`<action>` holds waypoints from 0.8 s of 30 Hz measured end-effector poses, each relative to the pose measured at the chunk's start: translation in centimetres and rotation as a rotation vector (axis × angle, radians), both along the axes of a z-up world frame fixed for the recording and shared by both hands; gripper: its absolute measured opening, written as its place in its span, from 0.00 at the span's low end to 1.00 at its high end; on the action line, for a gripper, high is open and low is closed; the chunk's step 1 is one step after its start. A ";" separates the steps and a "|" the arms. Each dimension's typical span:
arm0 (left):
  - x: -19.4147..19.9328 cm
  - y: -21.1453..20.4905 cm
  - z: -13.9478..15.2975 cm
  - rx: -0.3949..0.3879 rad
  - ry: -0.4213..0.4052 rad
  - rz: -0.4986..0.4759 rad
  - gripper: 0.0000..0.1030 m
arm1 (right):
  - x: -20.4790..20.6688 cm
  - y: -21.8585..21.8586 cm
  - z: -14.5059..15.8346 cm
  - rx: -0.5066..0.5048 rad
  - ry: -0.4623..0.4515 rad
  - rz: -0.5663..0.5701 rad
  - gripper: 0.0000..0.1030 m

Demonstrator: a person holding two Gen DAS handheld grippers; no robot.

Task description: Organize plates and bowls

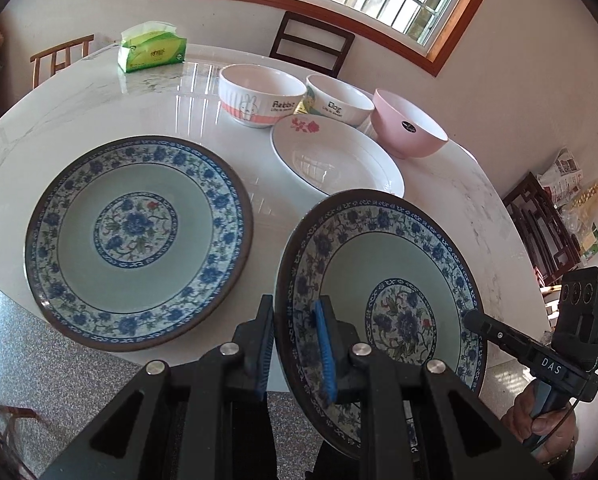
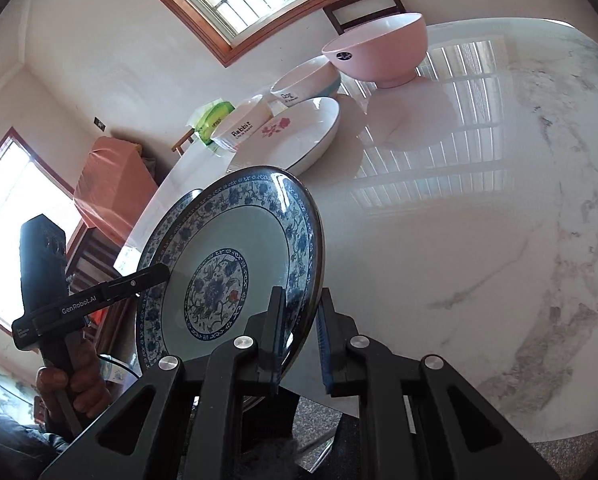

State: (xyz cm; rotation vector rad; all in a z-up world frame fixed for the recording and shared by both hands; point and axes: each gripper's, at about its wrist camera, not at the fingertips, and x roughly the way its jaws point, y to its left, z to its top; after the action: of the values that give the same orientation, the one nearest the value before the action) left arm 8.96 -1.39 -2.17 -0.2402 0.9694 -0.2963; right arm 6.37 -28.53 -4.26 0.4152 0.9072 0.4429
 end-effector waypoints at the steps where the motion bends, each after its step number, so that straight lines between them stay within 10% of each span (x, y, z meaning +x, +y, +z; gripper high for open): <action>1: 0.0 0.7 0.1 0.000 -0.002 0.015 0.20 | 0.3 0.7 0.2 0.002 -0.004 0.013 0.15; 24: 3.0 14.2 0.1 0.036 -0.032 0.299 0.21 | 8.6 15.1 0.4 -0.046 -0.040 0.221 0.15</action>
State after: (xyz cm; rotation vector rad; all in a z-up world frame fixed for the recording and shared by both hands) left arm 11.94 12.83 -2.11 -0.3415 0.8928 -0.0090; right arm 14.99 -13.45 -3.87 0.2641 0.9266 0.6297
